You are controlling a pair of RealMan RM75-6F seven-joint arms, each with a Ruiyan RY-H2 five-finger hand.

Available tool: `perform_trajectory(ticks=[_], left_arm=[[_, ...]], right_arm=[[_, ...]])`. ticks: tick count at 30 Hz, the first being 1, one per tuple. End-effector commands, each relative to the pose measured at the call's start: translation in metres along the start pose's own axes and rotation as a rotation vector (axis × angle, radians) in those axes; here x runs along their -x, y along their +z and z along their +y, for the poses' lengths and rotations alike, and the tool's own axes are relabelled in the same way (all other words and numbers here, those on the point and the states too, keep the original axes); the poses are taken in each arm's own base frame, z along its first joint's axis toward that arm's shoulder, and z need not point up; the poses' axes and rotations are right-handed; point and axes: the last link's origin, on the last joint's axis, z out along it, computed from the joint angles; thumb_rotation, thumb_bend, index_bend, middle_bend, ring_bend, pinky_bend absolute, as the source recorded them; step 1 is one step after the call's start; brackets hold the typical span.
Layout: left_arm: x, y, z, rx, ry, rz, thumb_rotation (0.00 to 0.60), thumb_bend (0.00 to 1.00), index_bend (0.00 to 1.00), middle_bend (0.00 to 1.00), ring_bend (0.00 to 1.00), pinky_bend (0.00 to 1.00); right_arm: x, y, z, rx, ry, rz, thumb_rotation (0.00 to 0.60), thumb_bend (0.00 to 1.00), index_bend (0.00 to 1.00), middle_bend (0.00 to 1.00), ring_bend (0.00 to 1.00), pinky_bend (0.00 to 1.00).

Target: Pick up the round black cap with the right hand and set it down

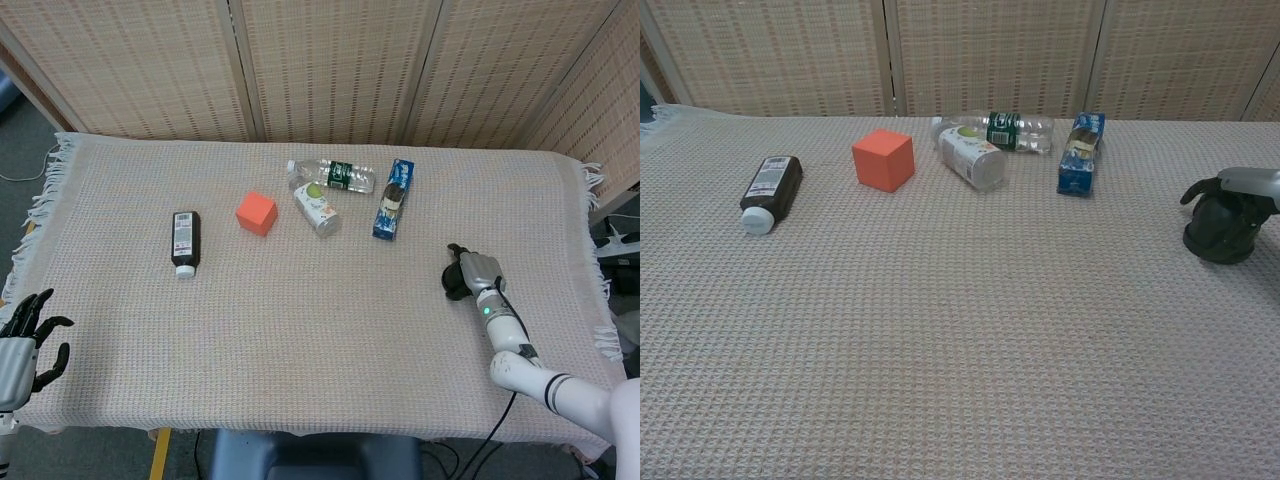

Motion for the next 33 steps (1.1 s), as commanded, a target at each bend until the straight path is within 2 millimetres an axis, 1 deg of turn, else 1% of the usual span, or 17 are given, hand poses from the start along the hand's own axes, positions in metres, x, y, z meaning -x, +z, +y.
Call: perform_trajectory(ticks=[1,4,6,8,10,14,18,24,26,28,31,33], left_arm=[[0.000,0.000,0.000,-0.001,0.000,0.002,0.600,0.48,0.37,0.06,0.07,0.31],[0.000,0.000,0.000,-0.002,0.000,0.003,0.600,0.48,0.38,0.06,0.07,0.31],[0.000,0.000,0.000,-0.002,0.003,0.003,0.600,0.48,0.38,0.06,0.07,0.31],[0.000,0.000,0.000,-0.002,0.003,0.003,0.600,0.48,0.38,0.06,0.07,0.31],[0.000,0.000,0.000,-0.003,0.004,0.003,0.600,0.48,0.38,0.06,0.07,0.31],[0.000,0.000,0.000,-0.004,0.004,0.002,0.600,0.48,0.38,0.06,0.07,0.31],[-0.001,0.000,-0.001,-0.007,0.013,0.005,0.600,0.48,0.38,0.06,0.07,0.31],[-0.004,0.000,-0.003,-0.023,0.007,0.018,0.600,0.48,0.37,0.06,0.07,0.31],[-0.005,-0.001,-0.003,-0.024,0.007,0.018,0.600,0.48,0.37,0.06,0.07,0.31],[-0.004,-0.001,-0.003,-0.023,0.009,0.015,0.600,0.48,0.37,0.06,0.07,0.31],[-0.004,-0.001,-0.002,-0.019,0.014,0.007,0.600,0.48,0.38,0.06,0.07,0.31],[-0.003,0.000,-0.002,-0.020,0.015,0.005,0.600,0.48,0.38,0.06,0.07,0.31]], right_arm=[[0.000,-0.001,0.001,0.003,0.000,0.007,0.600,0.22,0.44,0.43,0.49,0.65],[-0.001,-0.004,0.002,0.009,0.005,0.032,0.600,0.26,0.58,0.53,0.60,0.76],[-0.002,-0.006,0.003,0.014,0.002,0.048,0.600,0.31,0.68,0.61,0.67,0.85],[-0.003,-0.008,0.003,0.017,-0.002,0.073,0.600,0.35,0.73,0.64,0.70,0.92],[-0.004,-0.012,0.001,0.003,-0.008,0.111,0.600,0.39,0.75,0.66,0.72,0.95],[-0.009,-0.027,-0.013,-0.108,0.058,0.210,0.600,0.41,0.79,0.66,0.72,0.96],[-0.009,-0.055,-0.029,-0.295,0.144,0.308,0.600,0.41,0.79,0.66,0.72,0.96],[-0.008,-0.092,-0.041,-0.478,0.154,0.413,0.600,0.41,0.80,0.66,0.72,0.96],[-0.009,-0.098,-0.042,-0.515,0.158,0.445,0.600,0.41,0.80,0.67,0.73,0.96],[-0.011,-0.099,-0.038,-0.515,0.138,0.475,0.600,0.41,0.81,0.67,0.73,0.96],[-0.015,-0.096,-0.028,-0.425,0.073,0.455,0.600,0.41,0.81,0.67,0.73,0.96],[-0.018,-0.095,-0.019,-0.330,0.008,0.417,0.600,0.41,0.81,0.67,0.73,0.96]])
